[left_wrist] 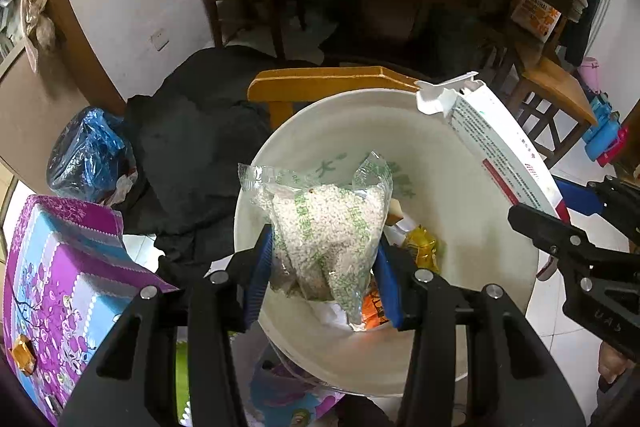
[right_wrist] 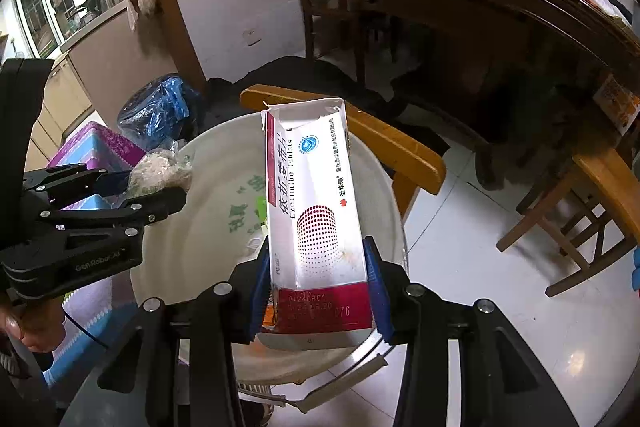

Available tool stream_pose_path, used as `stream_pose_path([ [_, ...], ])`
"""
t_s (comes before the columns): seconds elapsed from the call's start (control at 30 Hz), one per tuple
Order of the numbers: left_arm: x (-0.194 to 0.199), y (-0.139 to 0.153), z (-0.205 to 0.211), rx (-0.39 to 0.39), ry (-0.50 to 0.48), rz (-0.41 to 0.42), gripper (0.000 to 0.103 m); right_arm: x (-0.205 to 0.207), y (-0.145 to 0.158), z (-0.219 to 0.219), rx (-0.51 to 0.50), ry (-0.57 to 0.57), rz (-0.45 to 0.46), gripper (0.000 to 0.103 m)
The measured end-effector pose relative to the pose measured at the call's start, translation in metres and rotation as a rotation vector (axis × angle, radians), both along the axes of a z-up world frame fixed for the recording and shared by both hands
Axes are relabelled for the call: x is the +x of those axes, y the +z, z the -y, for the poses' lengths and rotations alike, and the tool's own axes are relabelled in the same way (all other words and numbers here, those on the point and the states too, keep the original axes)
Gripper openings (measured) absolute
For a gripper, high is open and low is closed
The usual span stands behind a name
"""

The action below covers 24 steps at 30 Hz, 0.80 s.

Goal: Collect trash
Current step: 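Open both tools to drop the grain bag and medicine box into the bucket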

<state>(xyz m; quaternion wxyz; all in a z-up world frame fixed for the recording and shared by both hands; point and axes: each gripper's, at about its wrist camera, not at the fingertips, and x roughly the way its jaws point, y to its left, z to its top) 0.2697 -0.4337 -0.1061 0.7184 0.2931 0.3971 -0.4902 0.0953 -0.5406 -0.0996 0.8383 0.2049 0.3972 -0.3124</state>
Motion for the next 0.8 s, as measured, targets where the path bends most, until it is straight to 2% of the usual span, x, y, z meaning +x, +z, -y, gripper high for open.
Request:
stream_pose_path([
  [0.1, 0.001, -0.002, 0.002, 0.002, -0.001, 0.005, 0.047, 0.006, 0.000, 0.000, -0.008, 0.013, 0.009, 0.047],
  [0.13, 0.001, -0.003, 0.002, 0.000, -0.005, 0.008, 0.050, 0.009, 0.000, 0.001, -0.014, 0.018, 0.008, 0.049],
  [0.17, 0.002, -0.003, 0.002, 0.001, 0.005, 0.021, 0.062, 0.010, 0.000, 0.002, -0.018, 0.015, 0.002, 0.059],
  [0.2, 0.002, -0.003, 0.001, -0.007, 0.014, 0.032, 0.065, 0.011, -0.001, 0.002, -0.022, 0.012, 0.001, 0.064],
  [0.8, -0.002, 0.001, -0.003, -0.028, 0.026, 0.059, 0.065, 0.008, -0.005, 0.001, -0.020, 0.001, 0.001, 0.064],
])
